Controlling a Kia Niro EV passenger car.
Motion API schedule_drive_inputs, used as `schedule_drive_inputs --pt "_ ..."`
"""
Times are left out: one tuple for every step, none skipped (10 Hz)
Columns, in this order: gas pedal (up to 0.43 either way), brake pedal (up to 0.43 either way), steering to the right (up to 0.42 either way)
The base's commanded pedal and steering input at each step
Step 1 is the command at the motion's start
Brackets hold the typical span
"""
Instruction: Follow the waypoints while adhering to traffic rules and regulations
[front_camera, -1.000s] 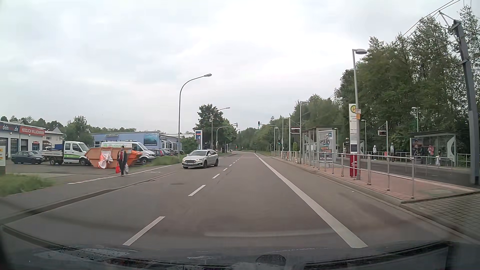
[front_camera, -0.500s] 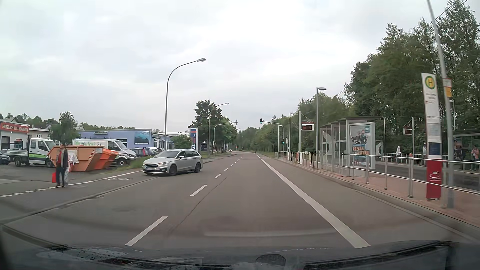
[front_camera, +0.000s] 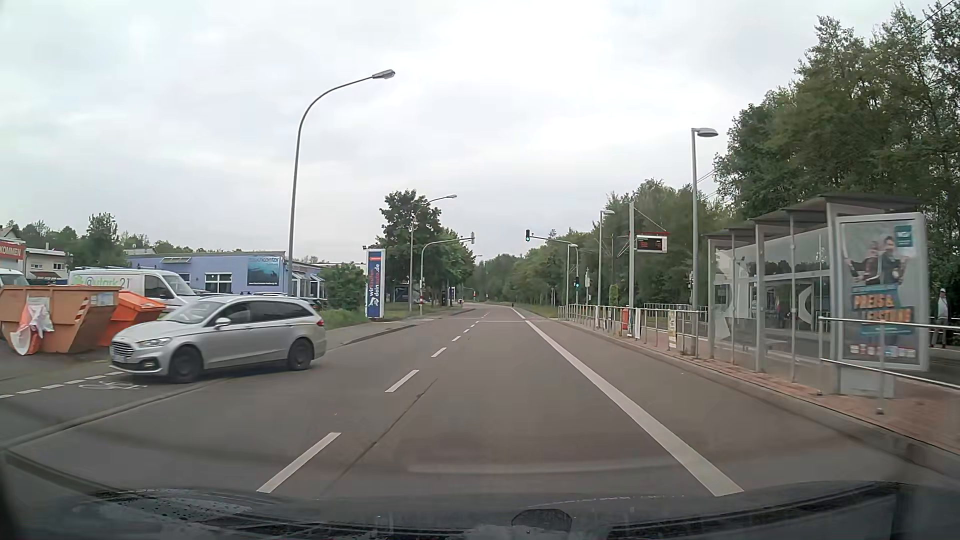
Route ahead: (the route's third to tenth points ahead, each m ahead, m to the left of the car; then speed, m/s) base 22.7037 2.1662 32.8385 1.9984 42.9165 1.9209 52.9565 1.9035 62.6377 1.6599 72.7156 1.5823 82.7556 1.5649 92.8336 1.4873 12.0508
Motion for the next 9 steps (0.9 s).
schedule_drive_inputs --pt "0.118 0.0 0.0" --pt "0.118 0.0 0.0" --pt "0.118 0.0 0.0" --pt "0.118 0.0 0.001" --pt "0.118 0.0 0.003" --pt "0.118 0.0 0.006" --pt "0.11 0.0 0.009" --pt "0.11 0.0 0.011" --pt "0.11 0.0 0.011"
